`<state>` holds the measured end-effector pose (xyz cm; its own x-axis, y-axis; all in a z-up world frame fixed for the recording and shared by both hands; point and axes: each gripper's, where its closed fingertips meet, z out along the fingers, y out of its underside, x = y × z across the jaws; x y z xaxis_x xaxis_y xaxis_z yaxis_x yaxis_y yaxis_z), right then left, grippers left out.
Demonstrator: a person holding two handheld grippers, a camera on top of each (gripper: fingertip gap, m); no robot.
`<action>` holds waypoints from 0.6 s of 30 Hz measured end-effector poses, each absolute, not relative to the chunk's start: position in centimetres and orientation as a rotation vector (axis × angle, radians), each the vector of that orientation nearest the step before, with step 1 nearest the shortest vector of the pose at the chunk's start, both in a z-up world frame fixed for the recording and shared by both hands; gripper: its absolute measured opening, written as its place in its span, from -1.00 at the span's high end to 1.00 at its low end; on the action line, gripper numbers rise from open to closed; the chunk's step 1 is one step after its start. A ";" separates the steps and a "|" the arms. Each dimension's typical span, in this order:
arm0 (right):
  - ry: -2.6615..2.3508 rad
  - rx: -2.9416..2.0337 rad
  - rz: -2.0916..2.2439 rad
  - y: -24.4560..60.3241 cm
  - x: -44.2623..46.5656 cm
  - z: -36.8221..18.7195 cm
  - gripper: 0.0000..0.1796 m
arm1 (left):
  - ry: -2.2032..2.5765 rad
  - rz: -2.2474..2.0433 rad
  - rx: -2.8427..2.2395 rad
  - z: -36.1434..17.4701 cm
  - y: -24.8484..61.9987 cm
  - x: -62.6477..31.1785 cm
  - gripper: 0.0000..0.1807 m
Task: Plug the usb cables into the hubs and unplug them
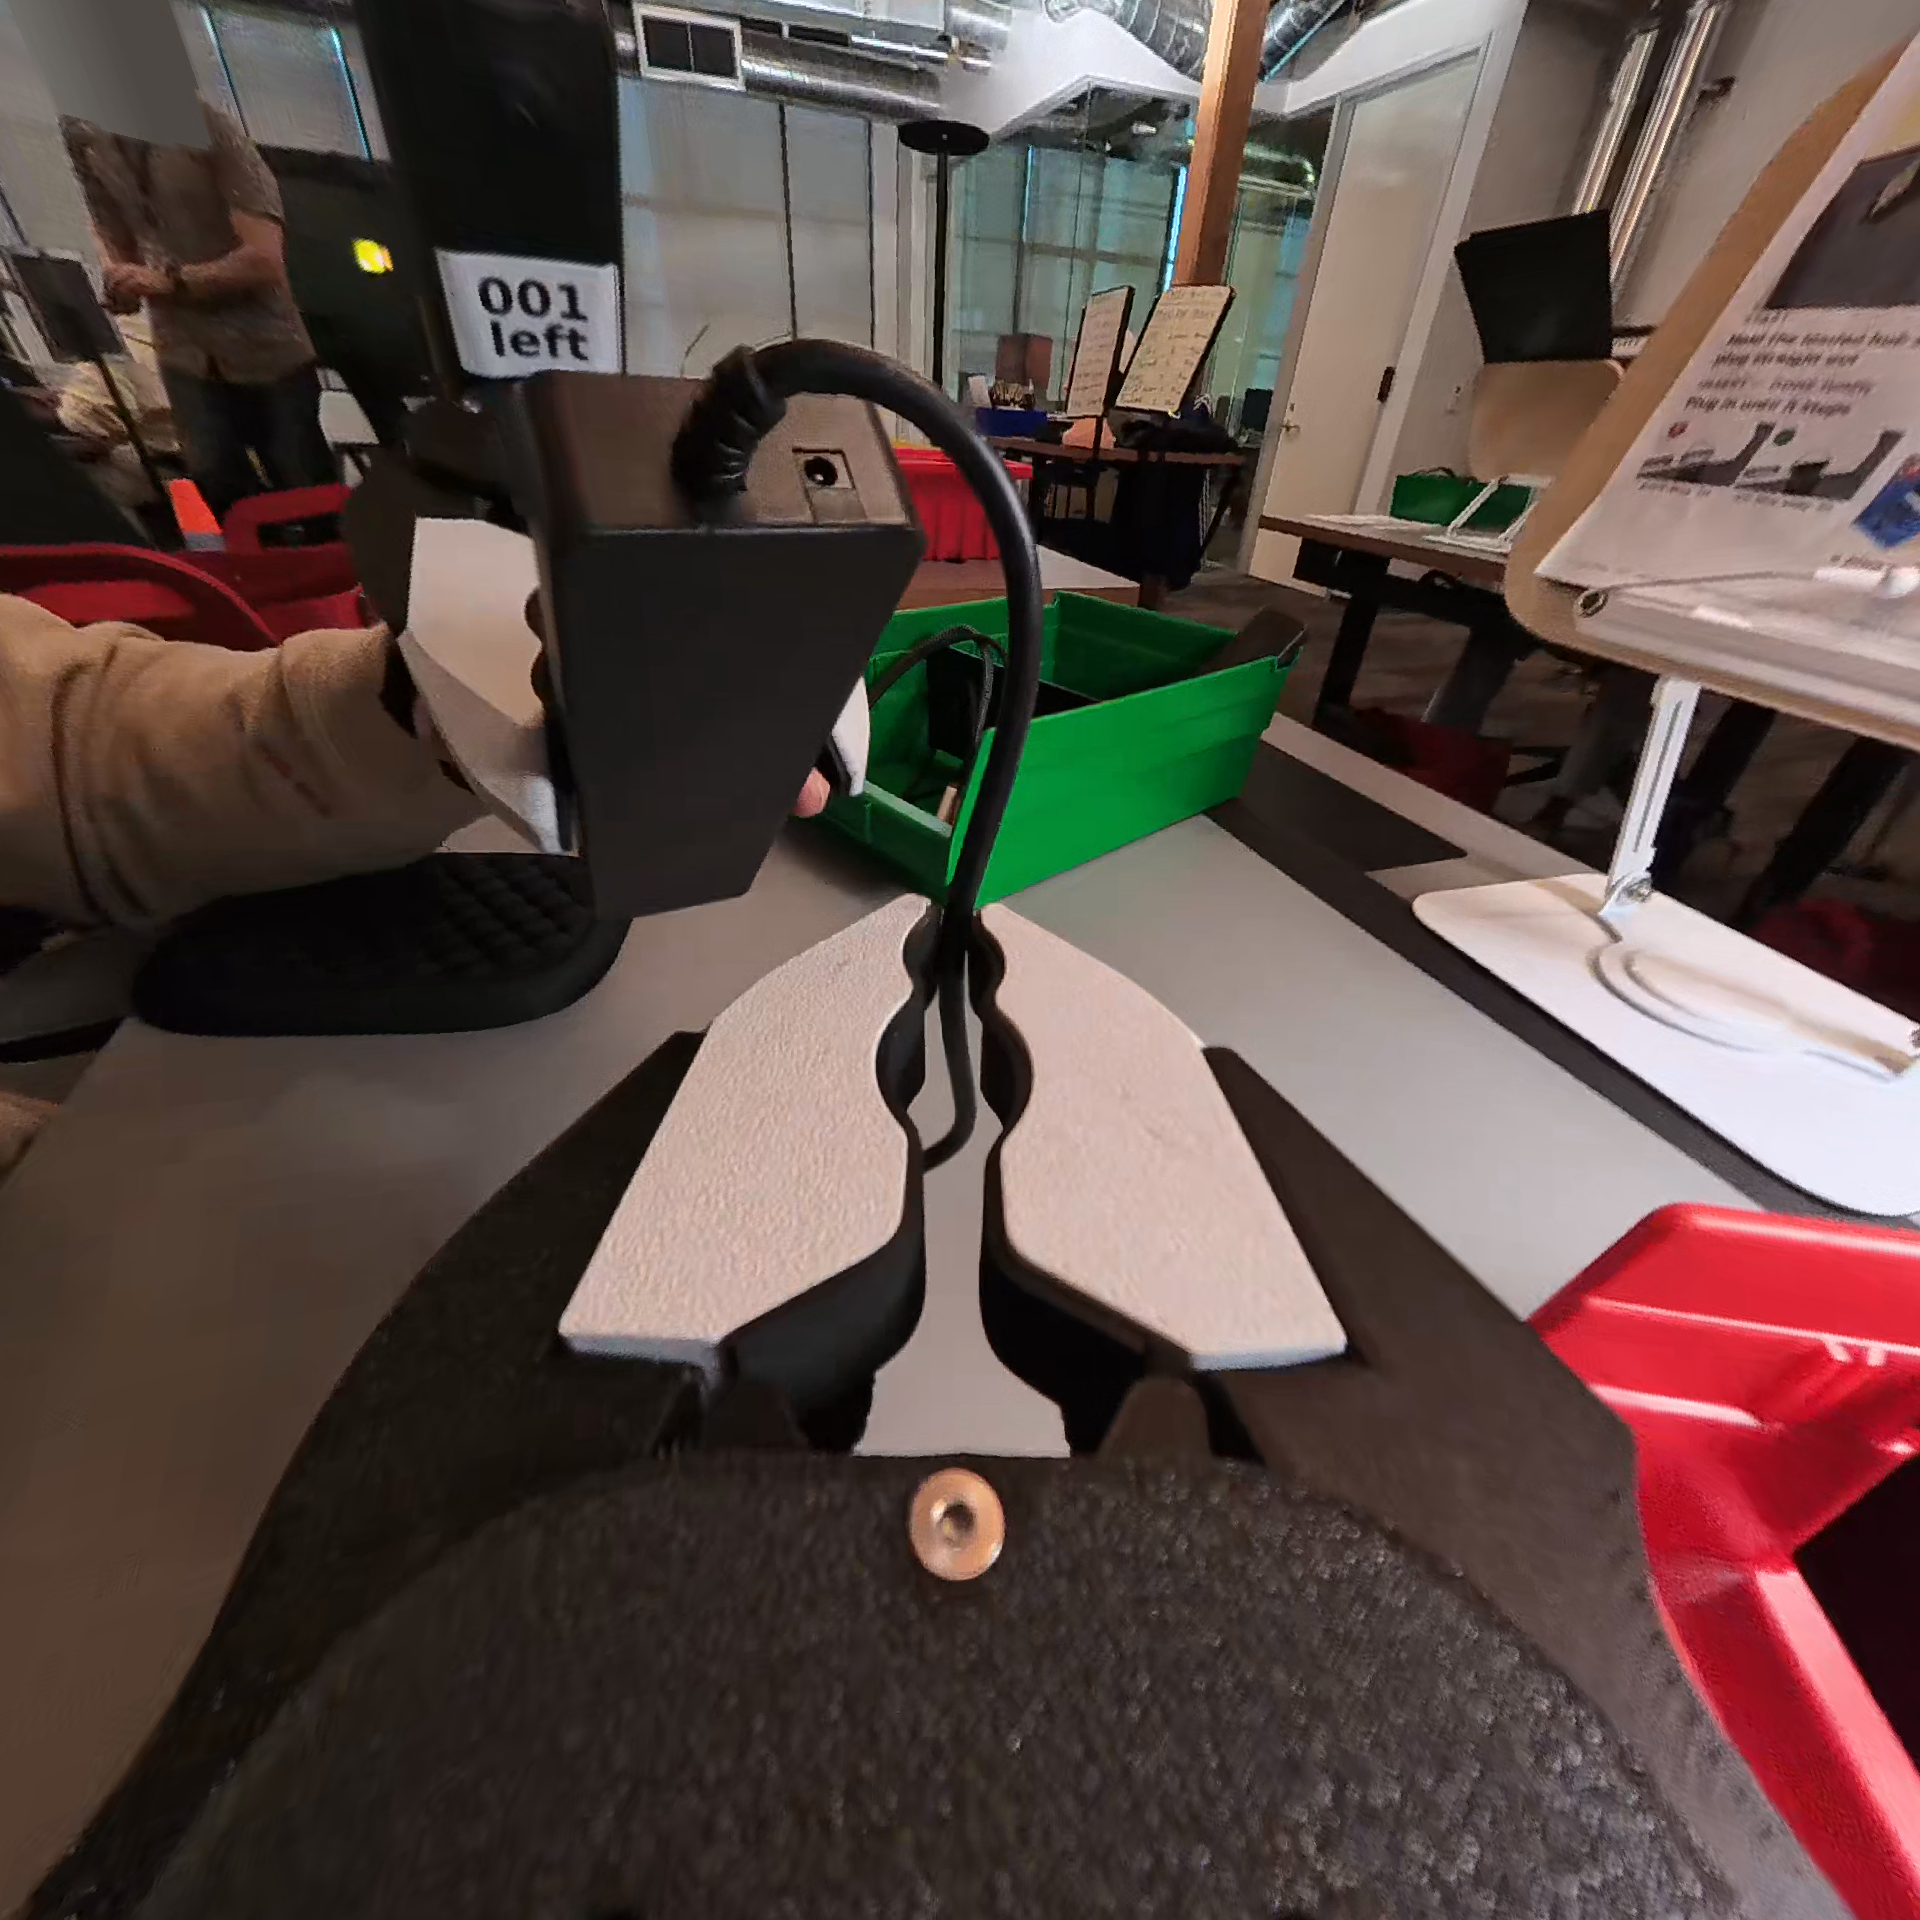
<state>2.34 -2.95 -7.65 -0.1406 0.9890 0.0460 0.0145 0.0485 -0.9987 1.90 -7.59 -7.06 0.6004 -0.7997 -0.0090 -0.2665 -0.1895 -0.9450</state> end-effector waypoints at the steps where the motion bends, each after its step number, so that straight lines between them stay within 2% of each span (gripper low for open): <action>1: -1.352 -1.127 1.276 -3.0 2.2 -8.1 0.94 | 0.852 -0.614 -1.738 -7.4 -7.3 1.6 0.40; 4: -1.358 -1.148 1.268 -3.3 1.9 -9.1 0.90 | 0.764 -0.588 -1.723 -8.8 -6.3 0.7 0.40; 7: -1.395 -1.158 1.265 -4.0 1.5 -9.8 0.65 | 0.702 -0.618 -1.716 -9.6 -5.8 0.5 0.41; 10: -1.452 -1.155 1.343 -5.6 1.2 -10.2 0.50 | 0.720 -0.677 -1.720 -10.1 -6.2 1.1 0.41; 14: -1.472 -1.141 1.605 -7.8 1.6 -9.6 0.36 | 0.844 -0.792 -1.680 -10.5 -7.9 2.7 0.40; 18: -1.524 -1.102 1.642 -9.3 1.8 -9.4 0.27 | 0.892 -0.825 -1.688 -11.1 -8.6 3.5 0.40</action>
